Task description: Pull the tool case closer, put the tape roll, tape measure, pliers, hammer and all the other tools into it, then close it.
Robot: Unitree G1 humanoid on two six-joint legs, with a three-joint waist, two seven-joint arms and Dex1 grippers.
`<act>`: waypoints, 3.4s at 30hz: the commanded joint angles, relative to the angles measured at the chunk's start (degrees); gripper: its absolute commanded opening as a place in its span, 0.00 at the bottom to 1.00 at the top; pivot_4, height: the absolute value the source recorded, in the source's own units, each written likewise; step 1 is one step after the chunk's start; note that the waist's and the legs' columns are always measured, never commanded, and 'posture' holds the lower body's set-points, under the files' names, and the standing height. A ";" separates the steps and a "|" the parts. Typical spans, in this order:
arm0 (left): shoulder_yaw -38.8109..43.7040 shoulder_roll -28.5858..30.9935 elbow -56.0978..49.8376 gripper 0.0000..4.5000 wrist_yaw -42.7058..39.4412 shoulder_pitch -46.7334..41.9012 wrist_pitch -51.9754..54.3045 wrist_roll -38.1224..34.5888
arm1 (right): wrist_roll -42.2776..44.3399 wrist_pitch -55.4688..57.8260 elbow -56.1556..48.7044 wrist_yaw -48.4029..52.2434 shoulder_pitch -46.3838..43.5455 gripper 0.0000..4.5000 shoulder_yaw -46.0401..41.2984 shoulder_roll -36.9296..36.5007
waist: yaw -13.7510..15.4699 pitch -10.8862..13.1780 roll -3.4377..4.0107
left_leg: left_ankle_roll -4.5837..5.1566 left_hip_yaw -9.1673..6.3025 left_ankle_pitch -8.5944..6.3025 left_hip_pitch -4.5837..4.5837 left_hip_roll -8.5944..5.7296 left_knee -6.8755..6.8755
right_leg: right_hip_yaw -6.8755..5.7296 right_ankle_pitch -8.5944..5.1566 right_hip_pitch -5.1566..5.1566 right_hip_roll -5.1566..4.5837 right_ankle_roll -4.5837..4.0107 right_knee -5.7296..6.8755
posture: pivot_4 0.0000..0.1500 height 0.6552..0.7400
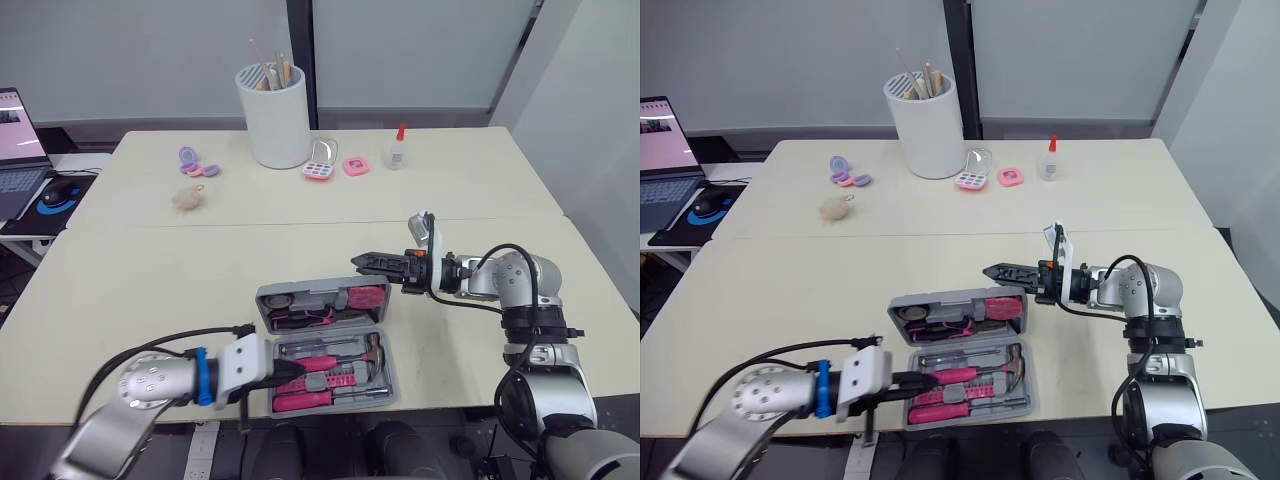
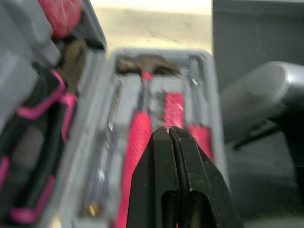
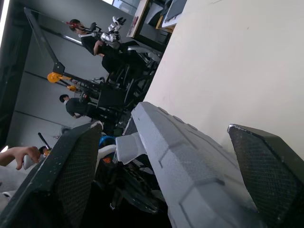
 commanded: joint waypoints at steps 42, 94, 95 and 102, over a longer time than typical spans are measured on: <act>-5.43 -9.51 4.68 0.00 15.67 -3.52 11.39 12.49 | -42.37 -48.81 -40.19 -0.11 27.88 0.00 40.24 -31.53 | 0.64 0.28 -0.23 | -0.02 -0.02 -0.01 -0.11 -0.07 0.00 | -0.08 -0.16 0.09 -0.18 0.39 -0.44 | 1.00 1.00; 23.93 4.63 30.94 1.00 5.75 -22.72 5.74 -2.68 | -25.31 -68.02 -6.42 14.74 16.56 0.99 6.48 -37.59 | 0.47 0.34 -0.35 | -0.02 0.09 0.00 0.04 -0.12 0.13 | -0.01 0.04 0.08 -0.17 0.12 -0.01 | 1.00 1.00; 23.80 4.78 31.50 1.00 5.70 -22.91 5.38 -2.34 | -25.39 -68.10 -6.33 14.87 16.59 0.99 6.37 -37.87 | 0.45 0.34 -0.34 | -0.02 0.11 0.00 0.06 -0.11 0.13 | -0.01 0.04 0.07 -0.17 0.12 0.02 | 1.00 1.00; 23.07 4.96 33.05 1.00 4.88 -23.21 4.12 -0.88 | -25.64 -68.61 -5.59 15.17 16.73 0.99 5.77 -39.26 | 0.50 0.35 -0.34 | -0.02 0.14 0.00 0.05 -0.10 0.13 | -0.01 0.04 0.05 -0.18 0.12 0.03 | 1.00 1.00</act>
